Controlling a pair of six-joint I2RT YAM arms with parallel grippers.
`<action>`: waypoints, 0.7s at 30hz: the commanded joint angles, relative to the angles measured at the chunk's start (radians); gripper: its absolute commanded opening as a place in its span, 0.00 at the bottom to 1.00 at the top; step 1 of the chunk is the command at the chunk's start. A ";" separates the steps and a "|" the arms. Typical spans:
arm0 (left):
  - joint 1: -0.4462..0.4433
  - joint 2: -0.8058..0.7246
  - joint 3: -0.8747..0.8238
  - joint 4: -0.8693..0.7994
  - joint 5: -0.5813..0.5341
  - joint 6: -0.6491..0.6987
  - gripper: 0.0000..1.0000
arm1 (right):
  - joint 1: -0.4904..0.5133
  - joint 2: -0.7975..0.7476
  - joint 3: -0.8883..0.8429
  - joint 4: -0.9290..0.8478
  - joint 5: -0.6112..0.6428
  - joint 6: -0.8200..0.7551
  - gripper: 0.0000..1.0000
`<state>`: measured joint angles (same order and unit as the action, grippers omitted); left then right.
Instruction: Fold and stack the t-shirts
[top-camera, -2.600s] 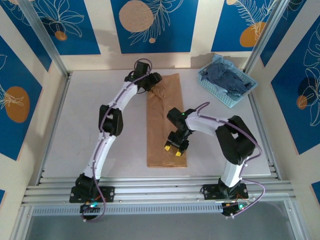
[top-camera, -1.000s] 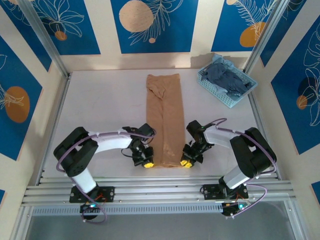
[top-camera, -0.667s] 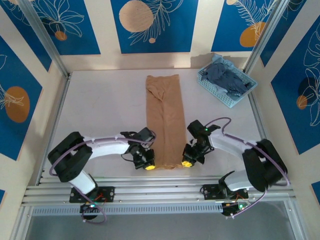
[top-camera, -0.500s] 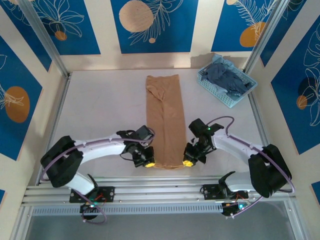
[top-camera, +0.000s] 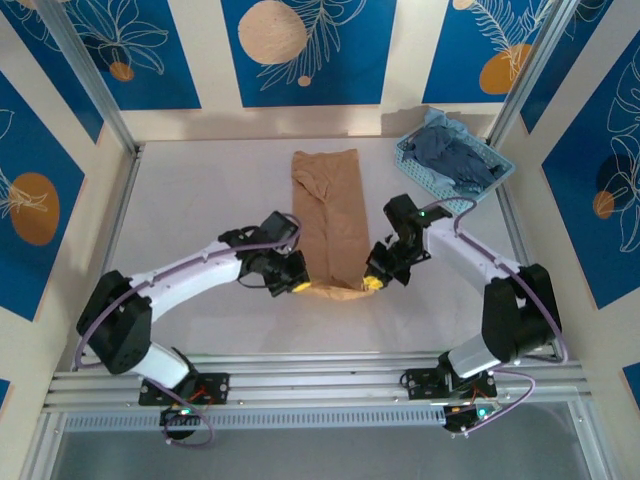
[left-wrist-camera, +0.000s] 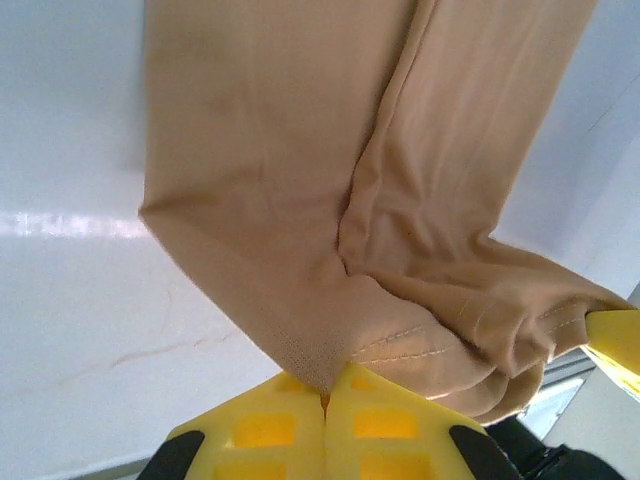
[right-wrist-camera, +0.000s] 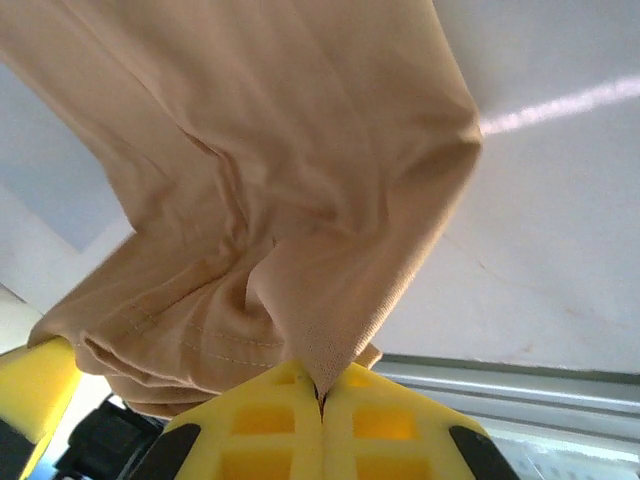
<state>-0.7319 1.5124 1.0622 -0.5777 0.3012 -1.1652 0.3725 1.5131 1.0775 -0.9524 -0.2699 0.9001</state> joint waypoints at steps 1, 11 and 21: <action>0.050 0.060 0.094 -0.064 -0.010 0.062 0.00 | -0.030 0.072 0.119 -0.038 0.005 -0.035 0.00; 0.213 0.328 0.372 -0.073 0.038 0.166 0.00 | -0.110 0.430 0.497 -0.029 -0.018 -0.058 0.00; 0.301 0.634 0.695 -0.088 0.044 0.216 0.02 | -0.172 0.774 0.877 -0.070 -0.104 -0.068 0.00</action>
<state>-0.4519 2.0899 1.6756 -0.6220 0.3256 -0.9947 0.2169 2.2288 1.8751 -0.9768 -0.3004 0.8478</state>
